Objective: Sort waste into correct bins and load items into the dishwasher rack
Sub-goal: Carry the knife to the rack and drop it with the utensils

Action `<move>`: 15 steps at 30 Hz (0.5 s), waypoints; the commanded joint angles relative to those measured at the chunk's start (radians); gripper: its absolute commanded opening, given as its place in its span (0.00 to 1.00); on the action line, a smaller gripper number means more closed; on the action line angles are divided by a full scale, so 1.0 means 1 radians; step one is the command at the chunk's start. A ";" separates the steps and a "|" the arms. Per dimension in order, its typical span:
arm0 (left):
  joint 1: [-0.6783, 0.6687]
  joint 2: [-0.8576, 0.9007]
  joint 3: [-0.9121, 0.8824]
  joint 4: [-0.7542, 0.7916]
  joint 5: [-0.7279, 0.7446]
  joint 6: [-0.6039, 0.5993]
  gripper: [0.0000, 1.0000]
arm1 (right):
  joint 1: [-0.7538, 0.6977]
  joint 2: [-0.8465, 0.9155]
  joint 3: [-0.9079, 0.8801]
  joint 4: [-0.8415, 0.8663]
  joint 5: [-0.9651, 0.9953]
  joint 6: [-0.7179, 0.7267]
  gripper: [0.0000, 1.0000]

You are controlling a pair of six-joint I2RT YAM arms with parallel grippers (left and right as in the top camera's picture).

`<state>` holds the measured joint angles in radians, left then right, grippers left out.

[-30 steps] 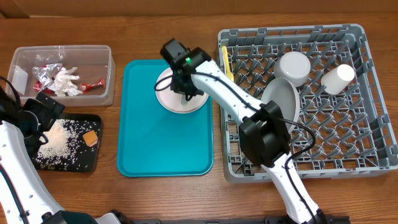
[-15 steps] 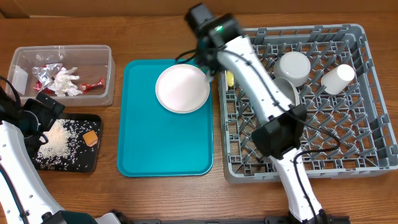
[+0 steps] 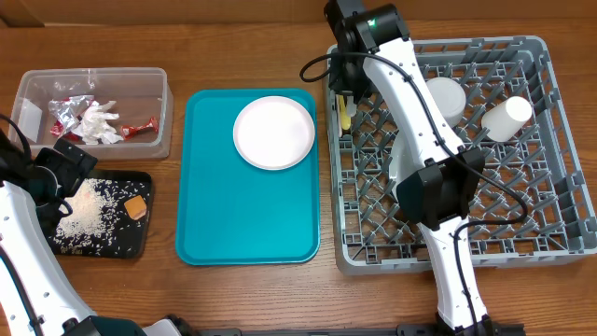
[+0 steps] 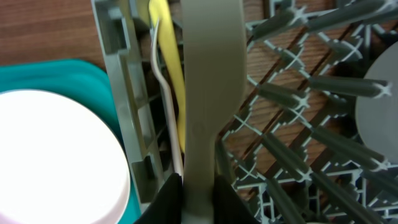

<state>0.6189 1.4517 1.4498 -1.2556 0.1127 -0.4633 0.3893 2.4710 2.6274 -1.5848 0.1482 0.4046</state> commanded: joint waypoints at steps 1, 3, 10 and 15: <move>0.003 0.003 -0.005 0.004 0.003 0.022 1.00 | 0.003 -0.036 -0.010 0.008 -0.035 -0.065 0.24; 0.003 0.003 -0.006 0.004 0.003 0.022 1.00 | 0.003 -0.036 -0.010 0.007 -0.035 -0.064 0.50; 0.003 0.003 -0.005 0.004 0.003 0.022 1.00 | 0.003 -0.039 -0.003 -0.005 -0.037 -0.052 1.00; 0.003 0.003 -0.005 0.004 0.003 0.022 1.00 | 0.021 -0.056 0.049 -0.064 -0.039 -0.010 1.00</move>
<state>0.6189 1.4517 1.4498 -1.2552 0.1131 -0.4633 0.3931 2.4710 2.6217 -1.6371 0.1116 0.3637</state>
